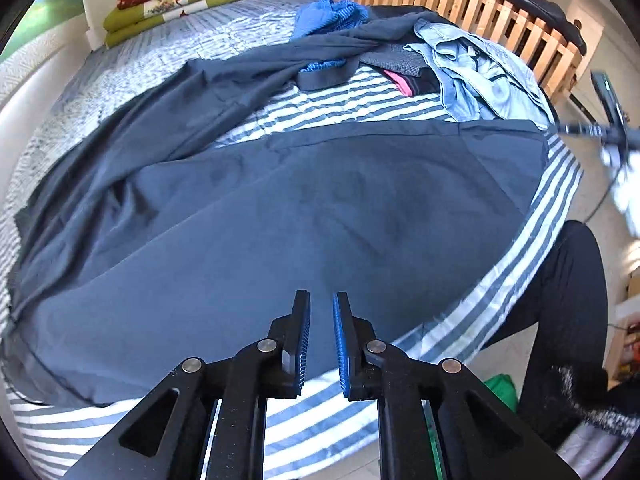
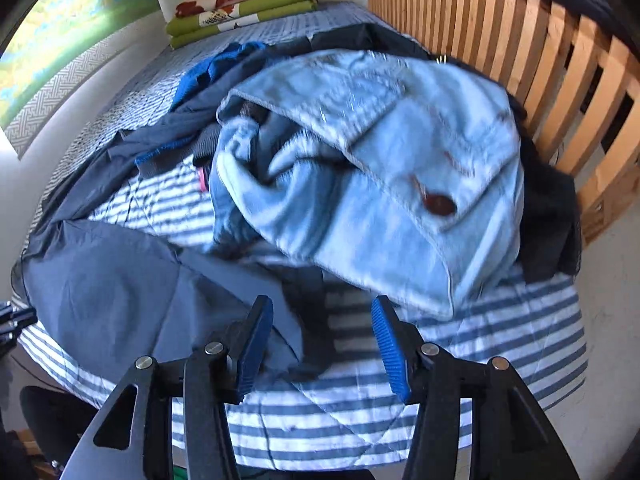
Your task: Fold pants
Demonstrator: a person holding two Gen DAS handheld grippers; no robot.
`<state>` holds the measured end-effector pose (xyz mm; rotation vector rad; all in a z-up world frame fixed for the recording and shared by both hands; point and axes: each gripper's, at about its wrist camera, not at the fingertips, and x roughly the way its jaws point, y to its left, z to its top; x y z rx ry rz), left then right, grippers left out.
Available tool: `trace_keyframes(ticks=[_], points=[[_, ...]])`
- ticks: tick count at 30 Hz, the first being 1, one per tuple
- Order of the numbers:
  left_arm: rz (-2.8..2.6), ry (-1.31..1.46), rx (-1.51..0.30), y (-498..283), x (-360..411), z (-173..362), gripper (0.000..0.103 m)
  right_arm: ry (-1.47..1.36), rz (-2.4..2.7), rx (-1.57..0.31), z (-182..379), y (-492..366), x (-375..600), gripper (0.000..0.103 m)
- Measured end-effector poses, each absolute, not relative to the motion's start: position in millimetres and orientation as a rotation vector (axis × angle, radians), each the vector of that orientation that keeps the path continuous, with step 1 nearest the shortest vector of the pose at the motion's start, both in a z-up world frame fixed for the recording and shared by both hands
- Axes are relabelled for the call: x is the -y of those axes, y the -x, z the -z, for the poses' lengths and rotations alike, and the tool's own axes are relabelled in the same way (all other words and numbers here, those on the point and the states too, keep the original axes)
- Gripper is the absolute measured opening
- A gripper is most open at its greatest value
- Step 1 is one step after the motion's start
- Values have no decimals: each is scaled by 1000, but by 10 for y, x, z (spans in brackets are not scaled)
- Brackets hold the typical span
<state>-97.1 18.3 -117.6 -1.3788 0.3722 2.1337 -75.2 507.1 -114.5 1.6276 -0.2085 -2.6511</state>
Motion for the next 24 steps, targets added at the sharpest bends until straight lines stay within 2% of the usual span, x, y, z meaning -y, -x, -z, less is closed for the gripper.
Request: trace_keyframes(ticks=[6, 7, 8, 9, 13, 15, 17, 18, 22, 24], points=[[-2098, 1422, -449, 1066, -470, 1491, 12, -1665, 2544, 296, 1484, 649, -5031, 47], [-2102, 1433, -459, 1087, -488, 1544, 12, -1655, 2514, 289, 1469, 660, -4977, 39], [-2109, 1441, -461, 1106, -484, 1571, 12, -1640, 2483, 274, 1415, 679, -4897, 13], [-2113, 1448, -454, 1121, -478, 1592, 12, -1624, 2459, 262, 1324, 725, -4816, 6], [-2141, 1483, -393, 1182, -443, 1680, 12, -1495, 2569, 237, 949, 1172, -4634, 4], [-2140, 1501, -377, 1178, -441, 1696, 12, -1495, 2644, 243, 897, 1472, -4661, 6], [-2148, 1477, -397, 1132, -449, 1651, 12, -1528, 2675, 263, 906, 1612, -4775, 22], [-2152, 1461, -405, 1102, -451, 1627, 12, -1512, 2681, 328, 908, 1580, -4881, 25], [-2147, 1440, -400, 1027, -450, 1616, 12, -1442, 2627, 488, 1023, 1082, -5239, 44], [-2131, 1451, -401, 1026, -468, 1665, 12, -1454, 2591, 505, 1182, 762, -5335, 48]])
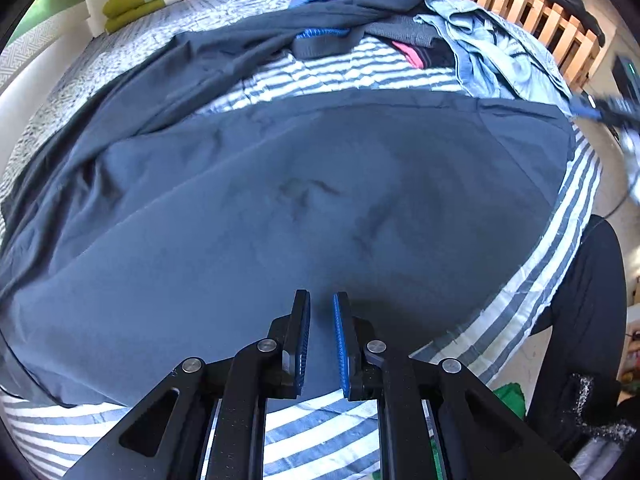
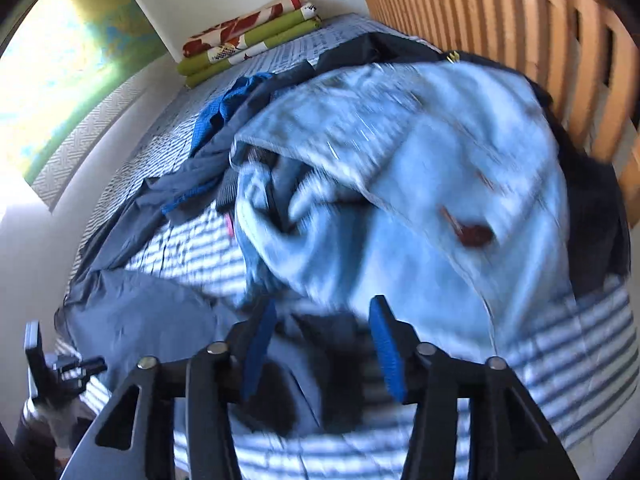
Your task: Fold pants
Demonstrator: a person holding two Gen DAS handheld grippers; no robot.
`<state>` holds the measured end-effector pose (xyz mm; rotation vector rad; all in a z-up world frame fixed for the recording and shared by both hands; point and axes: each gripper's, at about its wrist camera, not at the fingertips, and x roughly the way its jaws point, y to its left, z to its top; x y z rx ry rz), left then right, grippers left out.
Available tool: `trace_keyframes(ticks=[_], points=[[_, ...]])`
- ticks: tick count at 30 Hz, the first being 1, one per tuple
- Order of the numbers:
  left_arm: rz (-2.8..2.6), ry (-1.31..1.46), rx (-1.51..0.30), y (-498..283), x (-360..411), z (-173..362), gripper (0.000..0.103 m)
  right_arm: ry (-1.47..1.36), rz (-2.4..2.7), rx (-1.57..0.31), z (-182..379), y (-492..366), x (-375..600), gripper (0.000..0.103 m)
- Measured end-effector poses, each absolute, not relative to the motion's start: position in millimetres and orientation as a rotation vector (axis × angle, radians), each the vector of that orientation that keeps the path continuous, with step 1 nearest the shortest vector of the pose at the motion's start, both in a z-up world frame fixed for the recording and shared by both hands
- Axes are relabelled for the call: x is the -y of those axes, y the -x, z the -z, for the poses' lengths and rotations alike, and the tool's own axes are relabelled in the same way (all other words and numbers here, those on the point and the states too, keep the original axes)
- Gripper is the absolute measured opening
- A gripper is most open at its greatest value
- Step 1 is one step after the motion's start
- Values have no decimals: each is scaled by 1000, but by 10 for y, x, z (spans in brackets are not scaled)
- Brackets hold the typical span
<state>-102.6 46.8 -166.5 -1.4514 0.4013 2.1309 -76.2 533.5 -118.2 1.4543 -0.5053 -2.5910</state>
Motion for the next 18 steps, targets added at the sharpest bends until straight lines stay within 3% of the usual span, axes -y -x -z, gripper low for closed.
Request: trace_keyframes(ticks=[8, 9, 10, 18], points=[[-2095, 1466, -407, 1050, -610, 1798, 12, -1533, 2532, 441, 1551, 639, -5102, 47], [-2096, 1464, -408, 1047, -618, 1801, 12, -1545, 2548, 410, 1542, 685, -5061, 44], [-2096, 1460, -410, 1039, -623, 1797, 12, -1559, 2568, 384, 1516, 702, -5040, 21], [-2097, 1351, -427, 978, -679, 1636, 12, -1405, 2534, 591, 585, 187, -5035, 19]])
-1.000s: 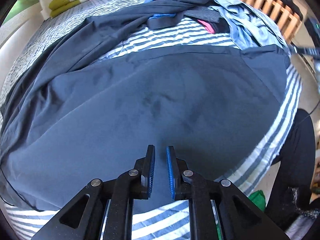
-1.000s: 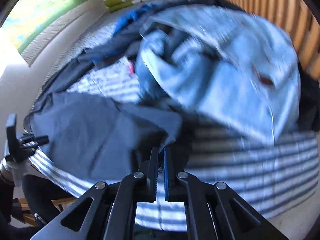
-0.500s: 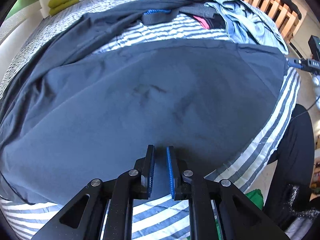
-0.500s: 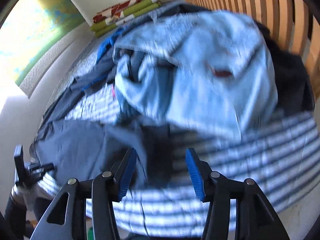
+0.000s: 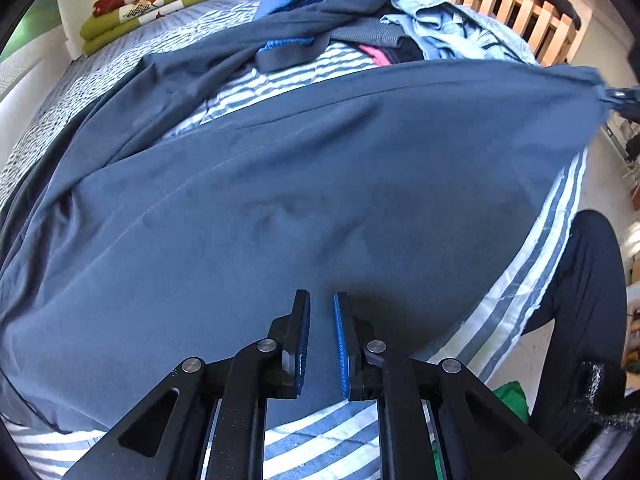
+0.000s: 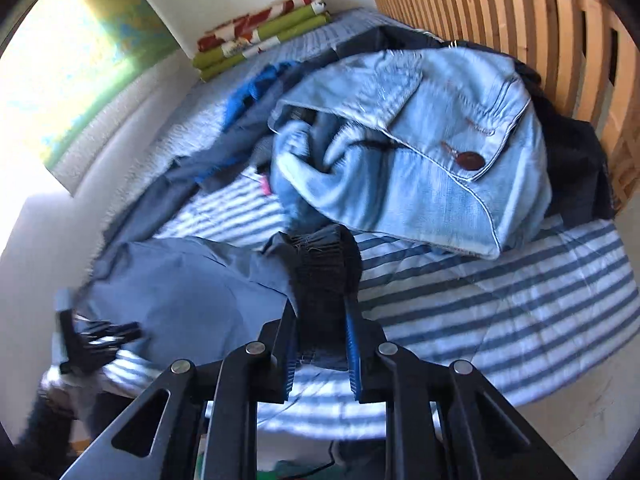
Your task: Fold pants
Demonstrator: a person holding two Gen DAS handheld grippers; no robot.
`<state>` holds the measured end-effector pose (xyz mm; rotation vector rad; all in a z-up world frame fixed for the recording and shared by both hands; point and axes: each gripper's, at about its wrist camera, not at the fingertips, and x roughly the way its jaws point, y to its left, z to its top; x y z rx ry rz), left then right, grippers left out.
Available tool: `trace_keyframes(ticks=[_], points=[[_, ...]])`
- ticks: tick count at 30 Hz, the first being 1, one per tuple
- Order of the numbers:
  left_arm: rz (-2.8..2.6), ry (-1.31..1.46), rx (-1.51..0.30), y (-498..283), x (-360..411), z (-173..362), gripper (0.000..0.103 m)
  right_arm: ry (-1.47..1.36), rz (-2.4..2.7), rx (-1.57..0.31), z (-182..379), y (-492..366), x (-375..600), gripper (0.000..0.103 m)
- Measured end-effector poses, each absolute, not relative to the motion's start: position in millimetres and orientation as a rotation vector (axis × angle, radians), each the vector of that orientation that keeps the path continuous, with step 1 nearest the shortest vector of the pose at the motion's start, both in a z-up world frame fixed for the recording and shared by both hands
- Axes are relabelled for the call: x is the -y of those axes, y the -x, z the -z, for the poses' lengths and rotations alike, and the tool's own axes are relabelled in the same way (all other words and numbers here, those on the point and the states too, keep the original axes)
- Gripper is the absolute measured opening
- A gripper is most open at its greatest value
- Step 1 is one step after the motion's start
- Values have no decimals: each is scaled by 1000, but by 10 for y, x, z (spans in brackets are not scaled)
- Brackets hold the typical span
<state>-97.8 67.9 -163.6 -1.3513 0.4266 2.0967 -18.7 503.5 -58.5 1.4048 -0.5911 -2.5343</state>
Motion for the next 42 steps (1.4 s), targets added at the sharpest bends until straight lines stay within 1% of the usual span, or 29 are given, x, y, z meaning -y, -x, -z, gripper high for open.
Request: trace_keyframes(ticks=[3, 6, 7, 9, 11, 13, 16, 18, 20, 21, 22, 23, 25, 26, 28, 30, 31, 32, 33, 34, 36, 38, 42], points=[[-2103, 1333, -413, 1004, -690, 1586, 12, -1411, 2445, 668, 291, 76, -4968, 19], [-2109, 1322, -402, 1026, -698, 1526, 12, -1478, 2373, 774, 265, 237, -4936, 23], [-2116, 1321, -399, 1034, -700, 1508, 12, -1478, 2364, 794, 304, 342, -4947, 23], [-2126, 1332, -393, 1033, -706, 1499, 12, -1484, 2395, 763, 470, 705, -4920, 24], [-2135, 1336, -398, 998, -730, 1483, 12, -1528, 2487, 682, 695, 1118, -4936, 31], [-2127, 1330, -413, 922, -769, 1470, 12, -1542, 2535, 698, 875, 1317, -5064, 31], [-2094, 1326, -451, 788, -919, 1491, 12, -1506, 2482, 815, 1090, 1264, -5307, 31], [-2055, 1325, -482, 707, -1111, 1536, 12, -1493, 2489, 781, 1176, 1101, -5400, 32], [-1994, 1315, -495, 617, -1370, 1576, 13, -1482, 2492, 758, 1270, 942, -5472, 37], [-1966, 1310, -501, 570, -1493, 1597, 14, -1467, 2469, 770, 1332, 865, -5506, 37], [-1932, 1301, -513, 507, -1638, 1621, 20, -1454, 2448, 782, 1385, 811, -5522, 37], [-1903, 1288, -527, 450, -1771, 1636, 30, -1440, 2437, 784, 1447, 760, -5525, 37], [-1853, 1253, -551, 327, -2045, 1647, 39, -1422, 2429, 752, 1527, 739, -5466, 39], [-1831, 1236, -563, 275, -2184, 1652, 41, -1416, 2420, 721, 1572, 758, -5395, 41], [-1802, 1218, -597, 214, -2417, 1686, 41, -1425, 2426, 670, 1625, 846, -5260, 44], [-1794, 1207, -643, 197, -2622, 1749, 41, -1413, 2454, 622, 1655, 982, -5120, 44], [-1791, 1218, -661, 218, -2700, 1789, 38, -1414, 2460, 615, 1658, 1048, -5073, 44], [-1794, 1232, -663, 261, -2732, 1806, 21, -1424, 2444, 626, 1646, 1132, -5028, 44], [-1805, 1241, -651, 314, -2727, 1794, 10, -1423, 2423, 647, 1620, 1179, -5011, 43], [-1820, 1260, -612, 392, -2684, 1754, 2, -1401, 2405, 658, 1546, 1219, -4991, 43], [-1851, 1277, -519, 545, -2561, 1654, 2, -1353, 2417, 610, 1366, 1254, -4956, 43], [-1913, 1284, -481, 693, -2402, 1576, 2, -1311, 2441, 563, 1216, 1276, -4946, 43], [-1963, 1335, -395, 975, -2183, 1560, 2, -1341, 2437, 533, 1235, 1316, -4951, 44]])
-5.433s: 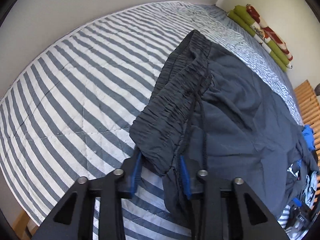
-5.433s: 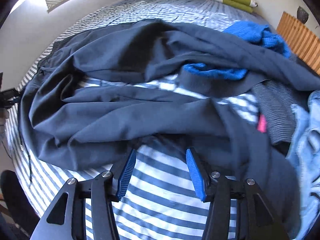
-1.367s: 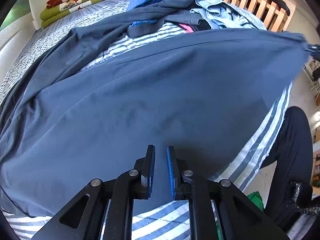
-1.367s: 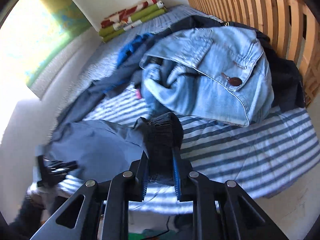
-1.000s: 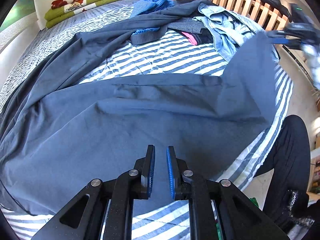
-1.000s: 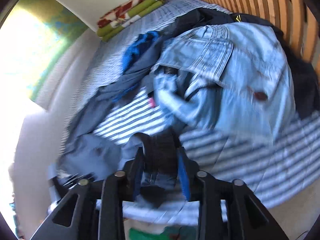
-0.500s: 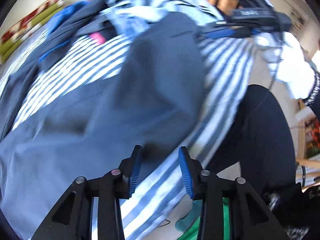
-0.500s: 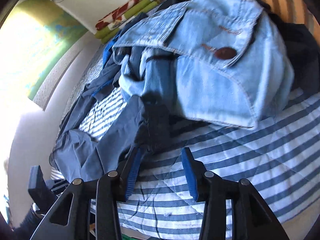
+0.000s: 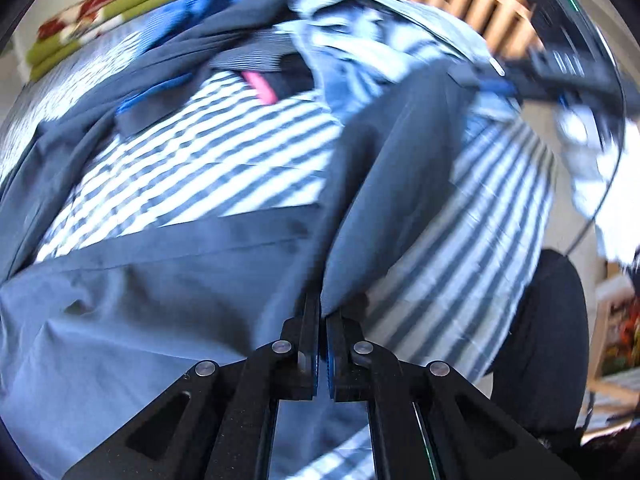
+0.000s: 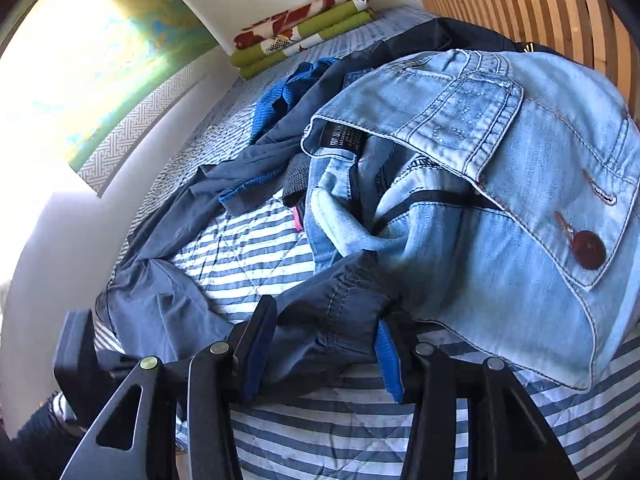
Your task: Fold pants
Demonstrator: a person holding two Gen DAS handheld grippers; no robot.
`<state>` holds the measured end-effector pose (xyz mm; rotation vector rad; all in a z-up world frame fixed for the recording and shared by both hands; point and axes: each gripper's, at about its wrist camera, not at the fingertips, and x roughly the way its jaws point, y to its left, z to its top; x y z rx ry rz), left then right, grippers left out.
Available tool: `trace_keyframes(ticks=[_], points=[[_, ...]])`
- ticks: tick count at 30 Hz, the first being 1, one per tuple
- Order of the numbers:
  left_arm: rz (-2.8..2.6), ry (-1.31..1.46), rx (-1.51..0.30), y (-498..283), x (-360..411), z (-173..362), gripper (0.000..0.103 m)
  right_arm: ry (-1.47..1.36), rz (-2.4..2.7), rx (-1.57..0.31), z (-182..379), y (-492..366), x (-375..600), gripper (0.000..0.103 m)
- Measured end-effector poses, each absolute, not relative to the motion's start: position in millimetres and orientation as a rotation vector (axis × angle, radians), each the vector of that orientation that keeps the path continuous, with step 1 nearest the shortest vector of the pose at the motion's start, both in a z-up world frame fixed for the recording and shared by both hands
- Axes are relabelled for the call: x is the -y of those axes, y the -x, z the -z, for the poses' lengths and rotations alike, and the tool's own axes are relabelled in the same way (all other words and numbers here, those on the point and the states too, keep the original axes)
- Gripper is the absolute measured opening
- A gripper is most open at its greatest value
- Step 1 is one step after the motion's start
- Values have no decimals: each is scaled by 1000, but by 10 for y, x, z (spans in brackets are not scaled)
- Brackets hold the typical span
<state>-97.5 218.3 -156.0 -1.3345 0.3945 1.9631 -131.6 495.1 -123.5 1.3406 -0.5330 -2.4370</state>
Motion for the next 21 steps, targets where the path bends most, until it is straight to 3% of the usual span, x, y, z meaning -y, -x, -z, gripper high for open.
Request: trace_keyframes(ticks=[10, 13, 21], points=[[-1957, 1347, -409, 1151, -2083, 1685, 2, -1329, 2429, 599, 1599, 855, -5014, 52], [-1961, 1361, -397, 1207, -2073, 1737, 2, -1304, 2437, 607, 1620, 786, -4998, 61], [-1988, 1383, -384, 1313, -1998, 1772, 2, -1224, 2449, 626, 1540, 489, -5075, 65]])
